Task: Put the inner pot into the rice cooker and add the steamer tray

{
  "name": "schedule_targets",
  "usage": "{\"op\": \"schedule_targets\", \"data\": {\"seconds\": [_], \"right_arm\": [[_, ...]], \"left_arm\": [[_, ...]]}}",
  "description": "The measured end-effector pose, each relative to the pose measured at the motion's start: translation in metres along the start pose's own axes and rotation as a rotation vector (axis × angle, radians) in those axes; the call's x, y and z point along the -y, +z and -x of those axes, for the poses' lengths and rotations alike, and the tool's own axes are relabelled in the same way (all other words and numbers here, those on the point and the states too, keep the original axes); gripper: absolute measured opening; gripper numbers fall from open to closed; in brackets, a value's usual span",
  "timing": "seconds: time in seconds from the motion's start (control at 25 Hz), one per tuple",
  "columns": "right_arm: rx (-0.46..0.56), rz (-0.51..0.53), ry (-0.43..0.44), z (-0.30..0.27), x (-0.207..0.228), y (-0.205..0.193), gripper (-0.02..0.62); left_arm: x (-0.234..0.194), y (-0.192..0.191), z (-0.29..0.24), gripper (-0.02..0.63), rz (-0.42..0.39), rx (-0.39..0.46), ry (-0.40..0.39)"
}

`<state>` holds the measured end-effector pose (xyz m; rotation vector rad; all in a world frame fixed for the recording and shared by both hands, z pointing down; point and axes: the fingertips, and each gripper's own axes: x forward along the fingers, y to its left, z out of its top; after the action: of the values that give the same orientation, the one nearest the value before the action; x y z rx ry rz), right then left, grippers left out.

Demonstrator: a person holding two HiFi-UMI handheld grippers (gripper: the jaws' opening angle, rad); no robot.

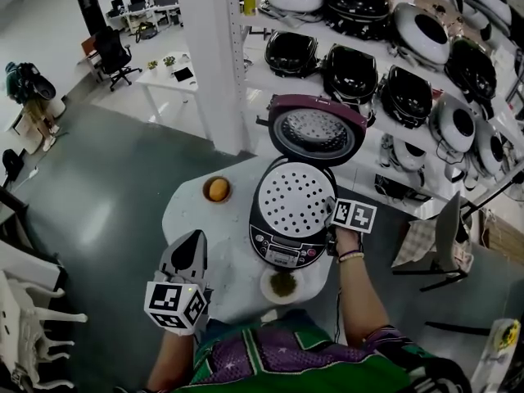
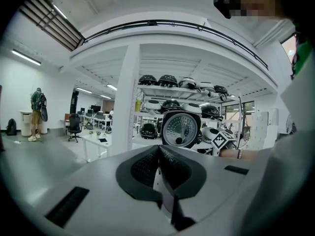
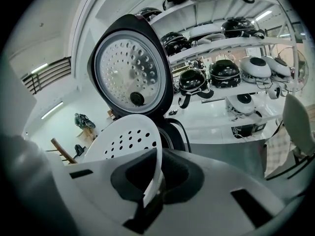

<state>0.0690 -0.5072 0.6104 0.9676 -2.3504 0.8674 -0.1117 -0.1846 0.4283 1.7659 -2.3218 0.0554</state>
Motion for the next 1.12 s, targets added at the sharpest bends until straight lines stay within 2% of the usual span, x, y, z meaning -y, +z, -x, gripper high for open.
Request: {"op": "schedule_targets", "data": {"seconds": [0.36, 0.52, 0.72, 1.12], "right_arm": [[0.001, 0.057, -0.019, -0.003, 0.002, -0.004, 0.041], [0.006, 0.087, -0.023, -0.001, 0.002, -0.002, 0.069], [0.029, 0.077, -0.025, 0.003, 0.005, -0.001, 0.091], [0.084, 0.052, -0.078, 0.022, 0.013, 0.002, 0.091]], "left_arm": [[-0.003, -0.011, 0.003, 0.021, 0.018, -0.012, 0.016], [-0.002, -0.009, 0.002, 0.021, 0.012, -0.008, 0.011], [0.001, -0.007, -0.001, 0.021, 0.000, -0.008, -0.001], [-0.008, -0.003, -0.006, 0.021, -0.002, -0.013, -0.045]]}}
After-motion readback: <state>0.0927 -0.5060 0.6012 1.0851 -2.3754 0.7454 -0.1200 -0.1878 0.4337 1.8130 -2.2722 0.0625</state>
